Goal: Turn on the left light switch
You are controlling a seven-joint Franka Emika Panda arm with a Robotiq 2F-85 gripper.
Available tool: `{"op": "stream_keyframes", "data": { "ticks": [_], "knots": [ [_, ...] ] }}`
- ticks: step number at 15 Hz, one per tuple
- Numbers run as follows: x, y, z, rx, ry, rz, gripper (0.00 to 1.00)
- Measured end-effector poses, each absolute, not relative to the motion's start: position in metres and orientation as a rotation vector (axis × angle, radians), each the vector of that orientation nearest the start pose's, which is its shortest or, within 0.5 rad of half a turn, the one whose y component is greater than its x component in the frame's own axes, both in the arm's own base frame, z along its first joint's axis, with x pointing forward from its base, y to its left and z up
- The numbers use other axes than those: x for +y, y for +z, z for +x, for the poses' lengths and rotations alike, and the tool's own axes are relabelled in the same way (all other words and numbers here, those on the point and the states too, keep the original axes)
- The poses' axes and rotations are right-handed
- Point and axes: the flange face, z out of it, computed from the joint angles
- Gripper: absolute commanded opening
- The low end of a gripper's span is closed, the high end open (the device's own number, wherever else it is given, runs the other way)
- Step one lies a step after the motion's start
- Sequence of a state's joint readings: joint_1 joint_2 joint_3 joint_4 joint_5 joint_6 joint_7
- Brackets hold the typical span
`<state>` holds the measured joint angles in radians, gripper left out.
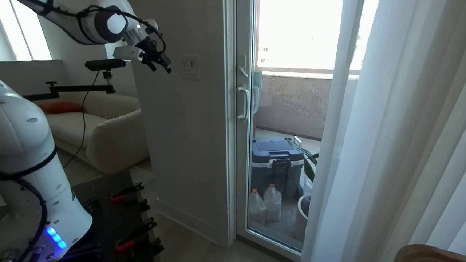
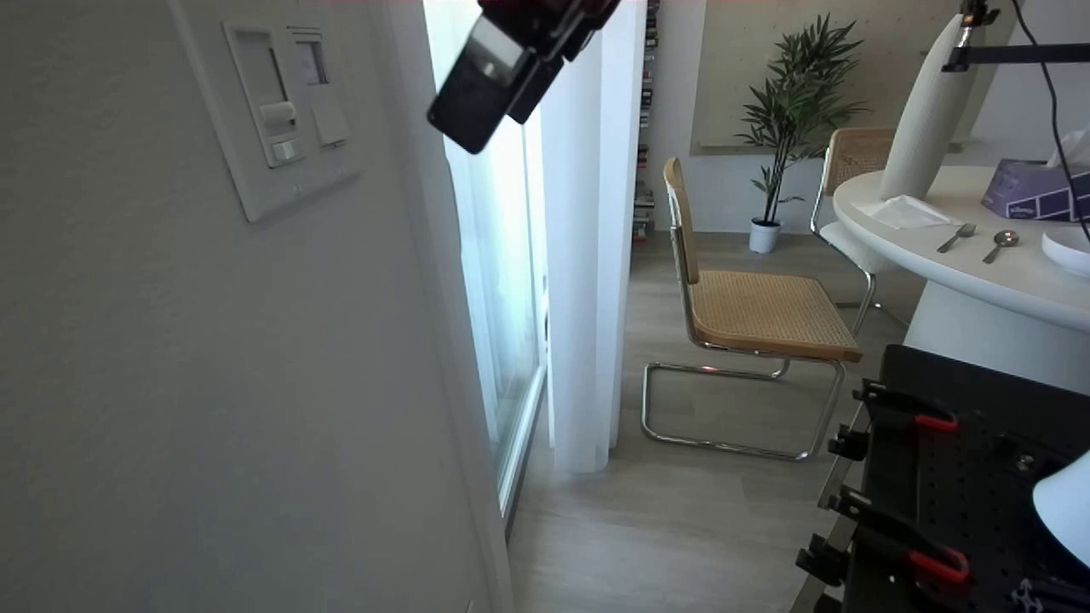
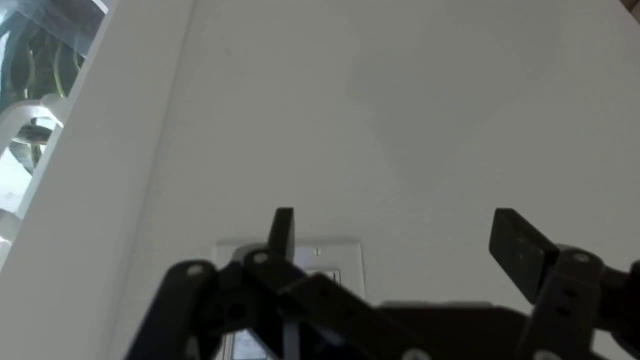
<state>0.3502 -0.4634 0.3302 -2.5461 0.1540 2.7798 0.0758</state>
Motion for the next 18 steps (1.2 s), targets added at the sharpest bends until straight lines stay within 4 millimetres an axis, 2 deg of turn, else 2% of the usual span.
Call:
{"op": "stream_keyframes", "data": {
  "ticks": [4, 5, 7, 15, 18],
  "knots": [
    [0.300, 0.492, 0.351, -0.645, -1.073, -2.640, 1.00],
    [0.302, 0.489, 0.354, -0.631, -1.098, -2.637, 0.75],
    [0.303, 0.485, 0.360, -0.604, -1.141, -2.640, 0.66],
    [0.307, 0.488, 0.385, -0.472, -1.278, -2.642, 0.03],
    [0.313, 0.485, 0.389, -0.465, -1.286, -2.652, 0.00]
  ]
}}
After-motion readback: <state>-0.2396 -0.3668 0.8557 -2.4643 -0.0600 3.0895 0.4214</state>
